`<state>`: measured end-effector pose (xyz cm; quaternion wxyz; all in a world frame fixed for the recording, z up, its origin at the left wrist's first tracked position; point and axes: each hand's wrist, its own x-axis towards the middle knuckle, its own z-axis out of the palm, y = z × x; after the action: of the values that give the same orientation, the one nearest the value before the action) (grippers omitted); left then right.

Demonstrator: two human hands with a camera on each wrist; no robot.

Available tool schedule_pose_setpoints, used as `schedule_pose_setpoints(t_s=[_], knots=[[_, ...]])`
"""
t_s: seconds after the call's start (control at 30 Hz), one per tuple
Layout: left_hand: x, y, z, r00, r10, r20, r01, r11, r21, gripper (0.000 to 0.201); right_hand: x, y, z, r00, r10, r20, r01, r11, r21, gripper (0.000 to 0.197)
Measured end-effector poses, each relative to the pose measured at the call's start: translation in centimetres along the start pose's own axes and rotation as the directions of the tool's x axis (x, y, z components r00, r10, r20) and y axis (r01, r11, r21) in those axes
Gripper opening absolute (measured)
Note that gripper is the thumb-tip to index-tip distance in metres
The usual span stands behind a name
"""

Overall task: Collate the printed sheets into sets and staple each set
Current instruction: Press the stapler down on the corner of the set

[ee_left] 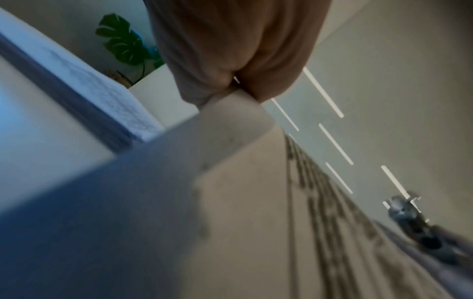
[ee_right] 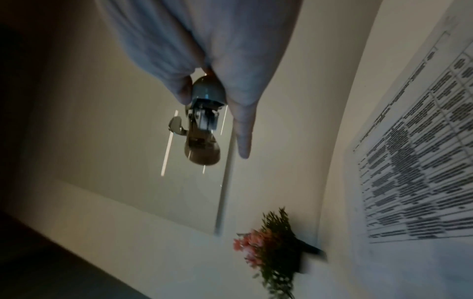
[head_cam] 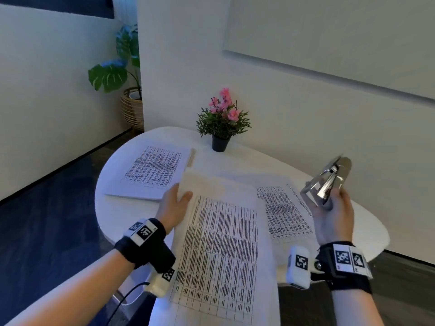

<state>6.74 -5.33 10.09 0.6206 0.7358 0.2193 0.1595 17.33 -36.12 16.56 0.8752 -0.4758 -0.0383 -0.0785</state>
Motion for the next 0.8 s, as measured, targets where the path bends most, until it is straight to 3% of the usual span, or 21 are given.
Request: schedule_pose_setpoints(t_s=[0.1, 0.2, 0.27, 0.33, 0.4, 0.43, 0.5, 0.57, 0.67, 0.73, 0.8], knots=[[0.1, -1.4, 1.4, 0.988, -0.123, 0.09, 0.098, 0.966, 0.239, 0.049, -0.1, -1.1, -0.5, 0.999, 0.025, -0.023, -0.024, 0.999, 0.03, 0.021], [0.0, -1.6, 2.4, 0.949, -0.26, 0.178, 0.123, 0.826, 0.549, 0.074, -0.6, -1.0, -0.7, 0.996, 0.077, -0.047, -0.078, 0.997, -0.023, 0.033], [-0.3, -1.7, 2.9, 0.932, -0.281, 0.229, 0.049, 0.723, 0.689, 0.088, -1.3, -0.2, -0.7, 0.991, 0.126, -0.045, -0.13, 0.987, -0.097, 0.03], [-0.8, -2.2, 3.4, 0.943, -0.212, 0.255, -0.088, 0.584, 0.807, 0.103, -2.1, 1.1, -0.7, 0.981, 0.193, -0.019, -0.193, 0.957, -0.217, 0.028], [-1.4, -2.8, 3.9, 0.931, -0.132, 0.339, -0.262, 0.406, 0.876, 0.102, -2.6, 3.1, -0.9, 0.958, 0.287, -0.015, -0.27, 0.882, -0.387, 0.027], [-1.6, -3.1, 4.3, 0.903, -0.114, 0.415, -0.353, 0.354, 0.866, 0.097, -2.7, 4.2, -1.0, 0.945, 0.328, -0.018, -0.296, 0.828, -0.476, 0.027], [-1.9, -3.8, 5.0, 0.817, -0.143, 0.559, -0.487, 0.348, 0.801, 0.091, -3.0, 6.4, -0.9, 0.927, 0.376, -0.002, -0.284, 0.696, -0.659, 0.032], [-2.1, -4.4, 5.8, 0.769, -0.184, 0.611, -0.527, 0.358, 0.771, 0.094, -3.1, 8.4, -0.5, 0.926, 0.37, 0.067, -0.136, 0.494, -0.859, 0.033], [-2.4, -4.7, 6.7, 0.768, -0.213, 0.604, -0.528, 0.321, 0.786, 0.101, -3.3, 11.0, 0.3, 0.887, 0.42, 0.19, 0.147, 0.134, -0.98, 0.04], [-2.3, -4.7, 7.0, 0.772, -0.213, 0.598, -0.53, 0.303, 0.792, 0.103, -3.3, 12.4, 0.8, 0.847, 0.464, 0.258, 0.316, -0.051, -0.947, 0.042], [-2.2, -4.6, 7.0, 0.773, -0.216, 0.597, -0.531, 0.296, 0.794, 0.103, -3.4, 13.3, 1.3, 0.833, 0.49, 0.257, 0.406, -0.225, -0.886, 0.041]])
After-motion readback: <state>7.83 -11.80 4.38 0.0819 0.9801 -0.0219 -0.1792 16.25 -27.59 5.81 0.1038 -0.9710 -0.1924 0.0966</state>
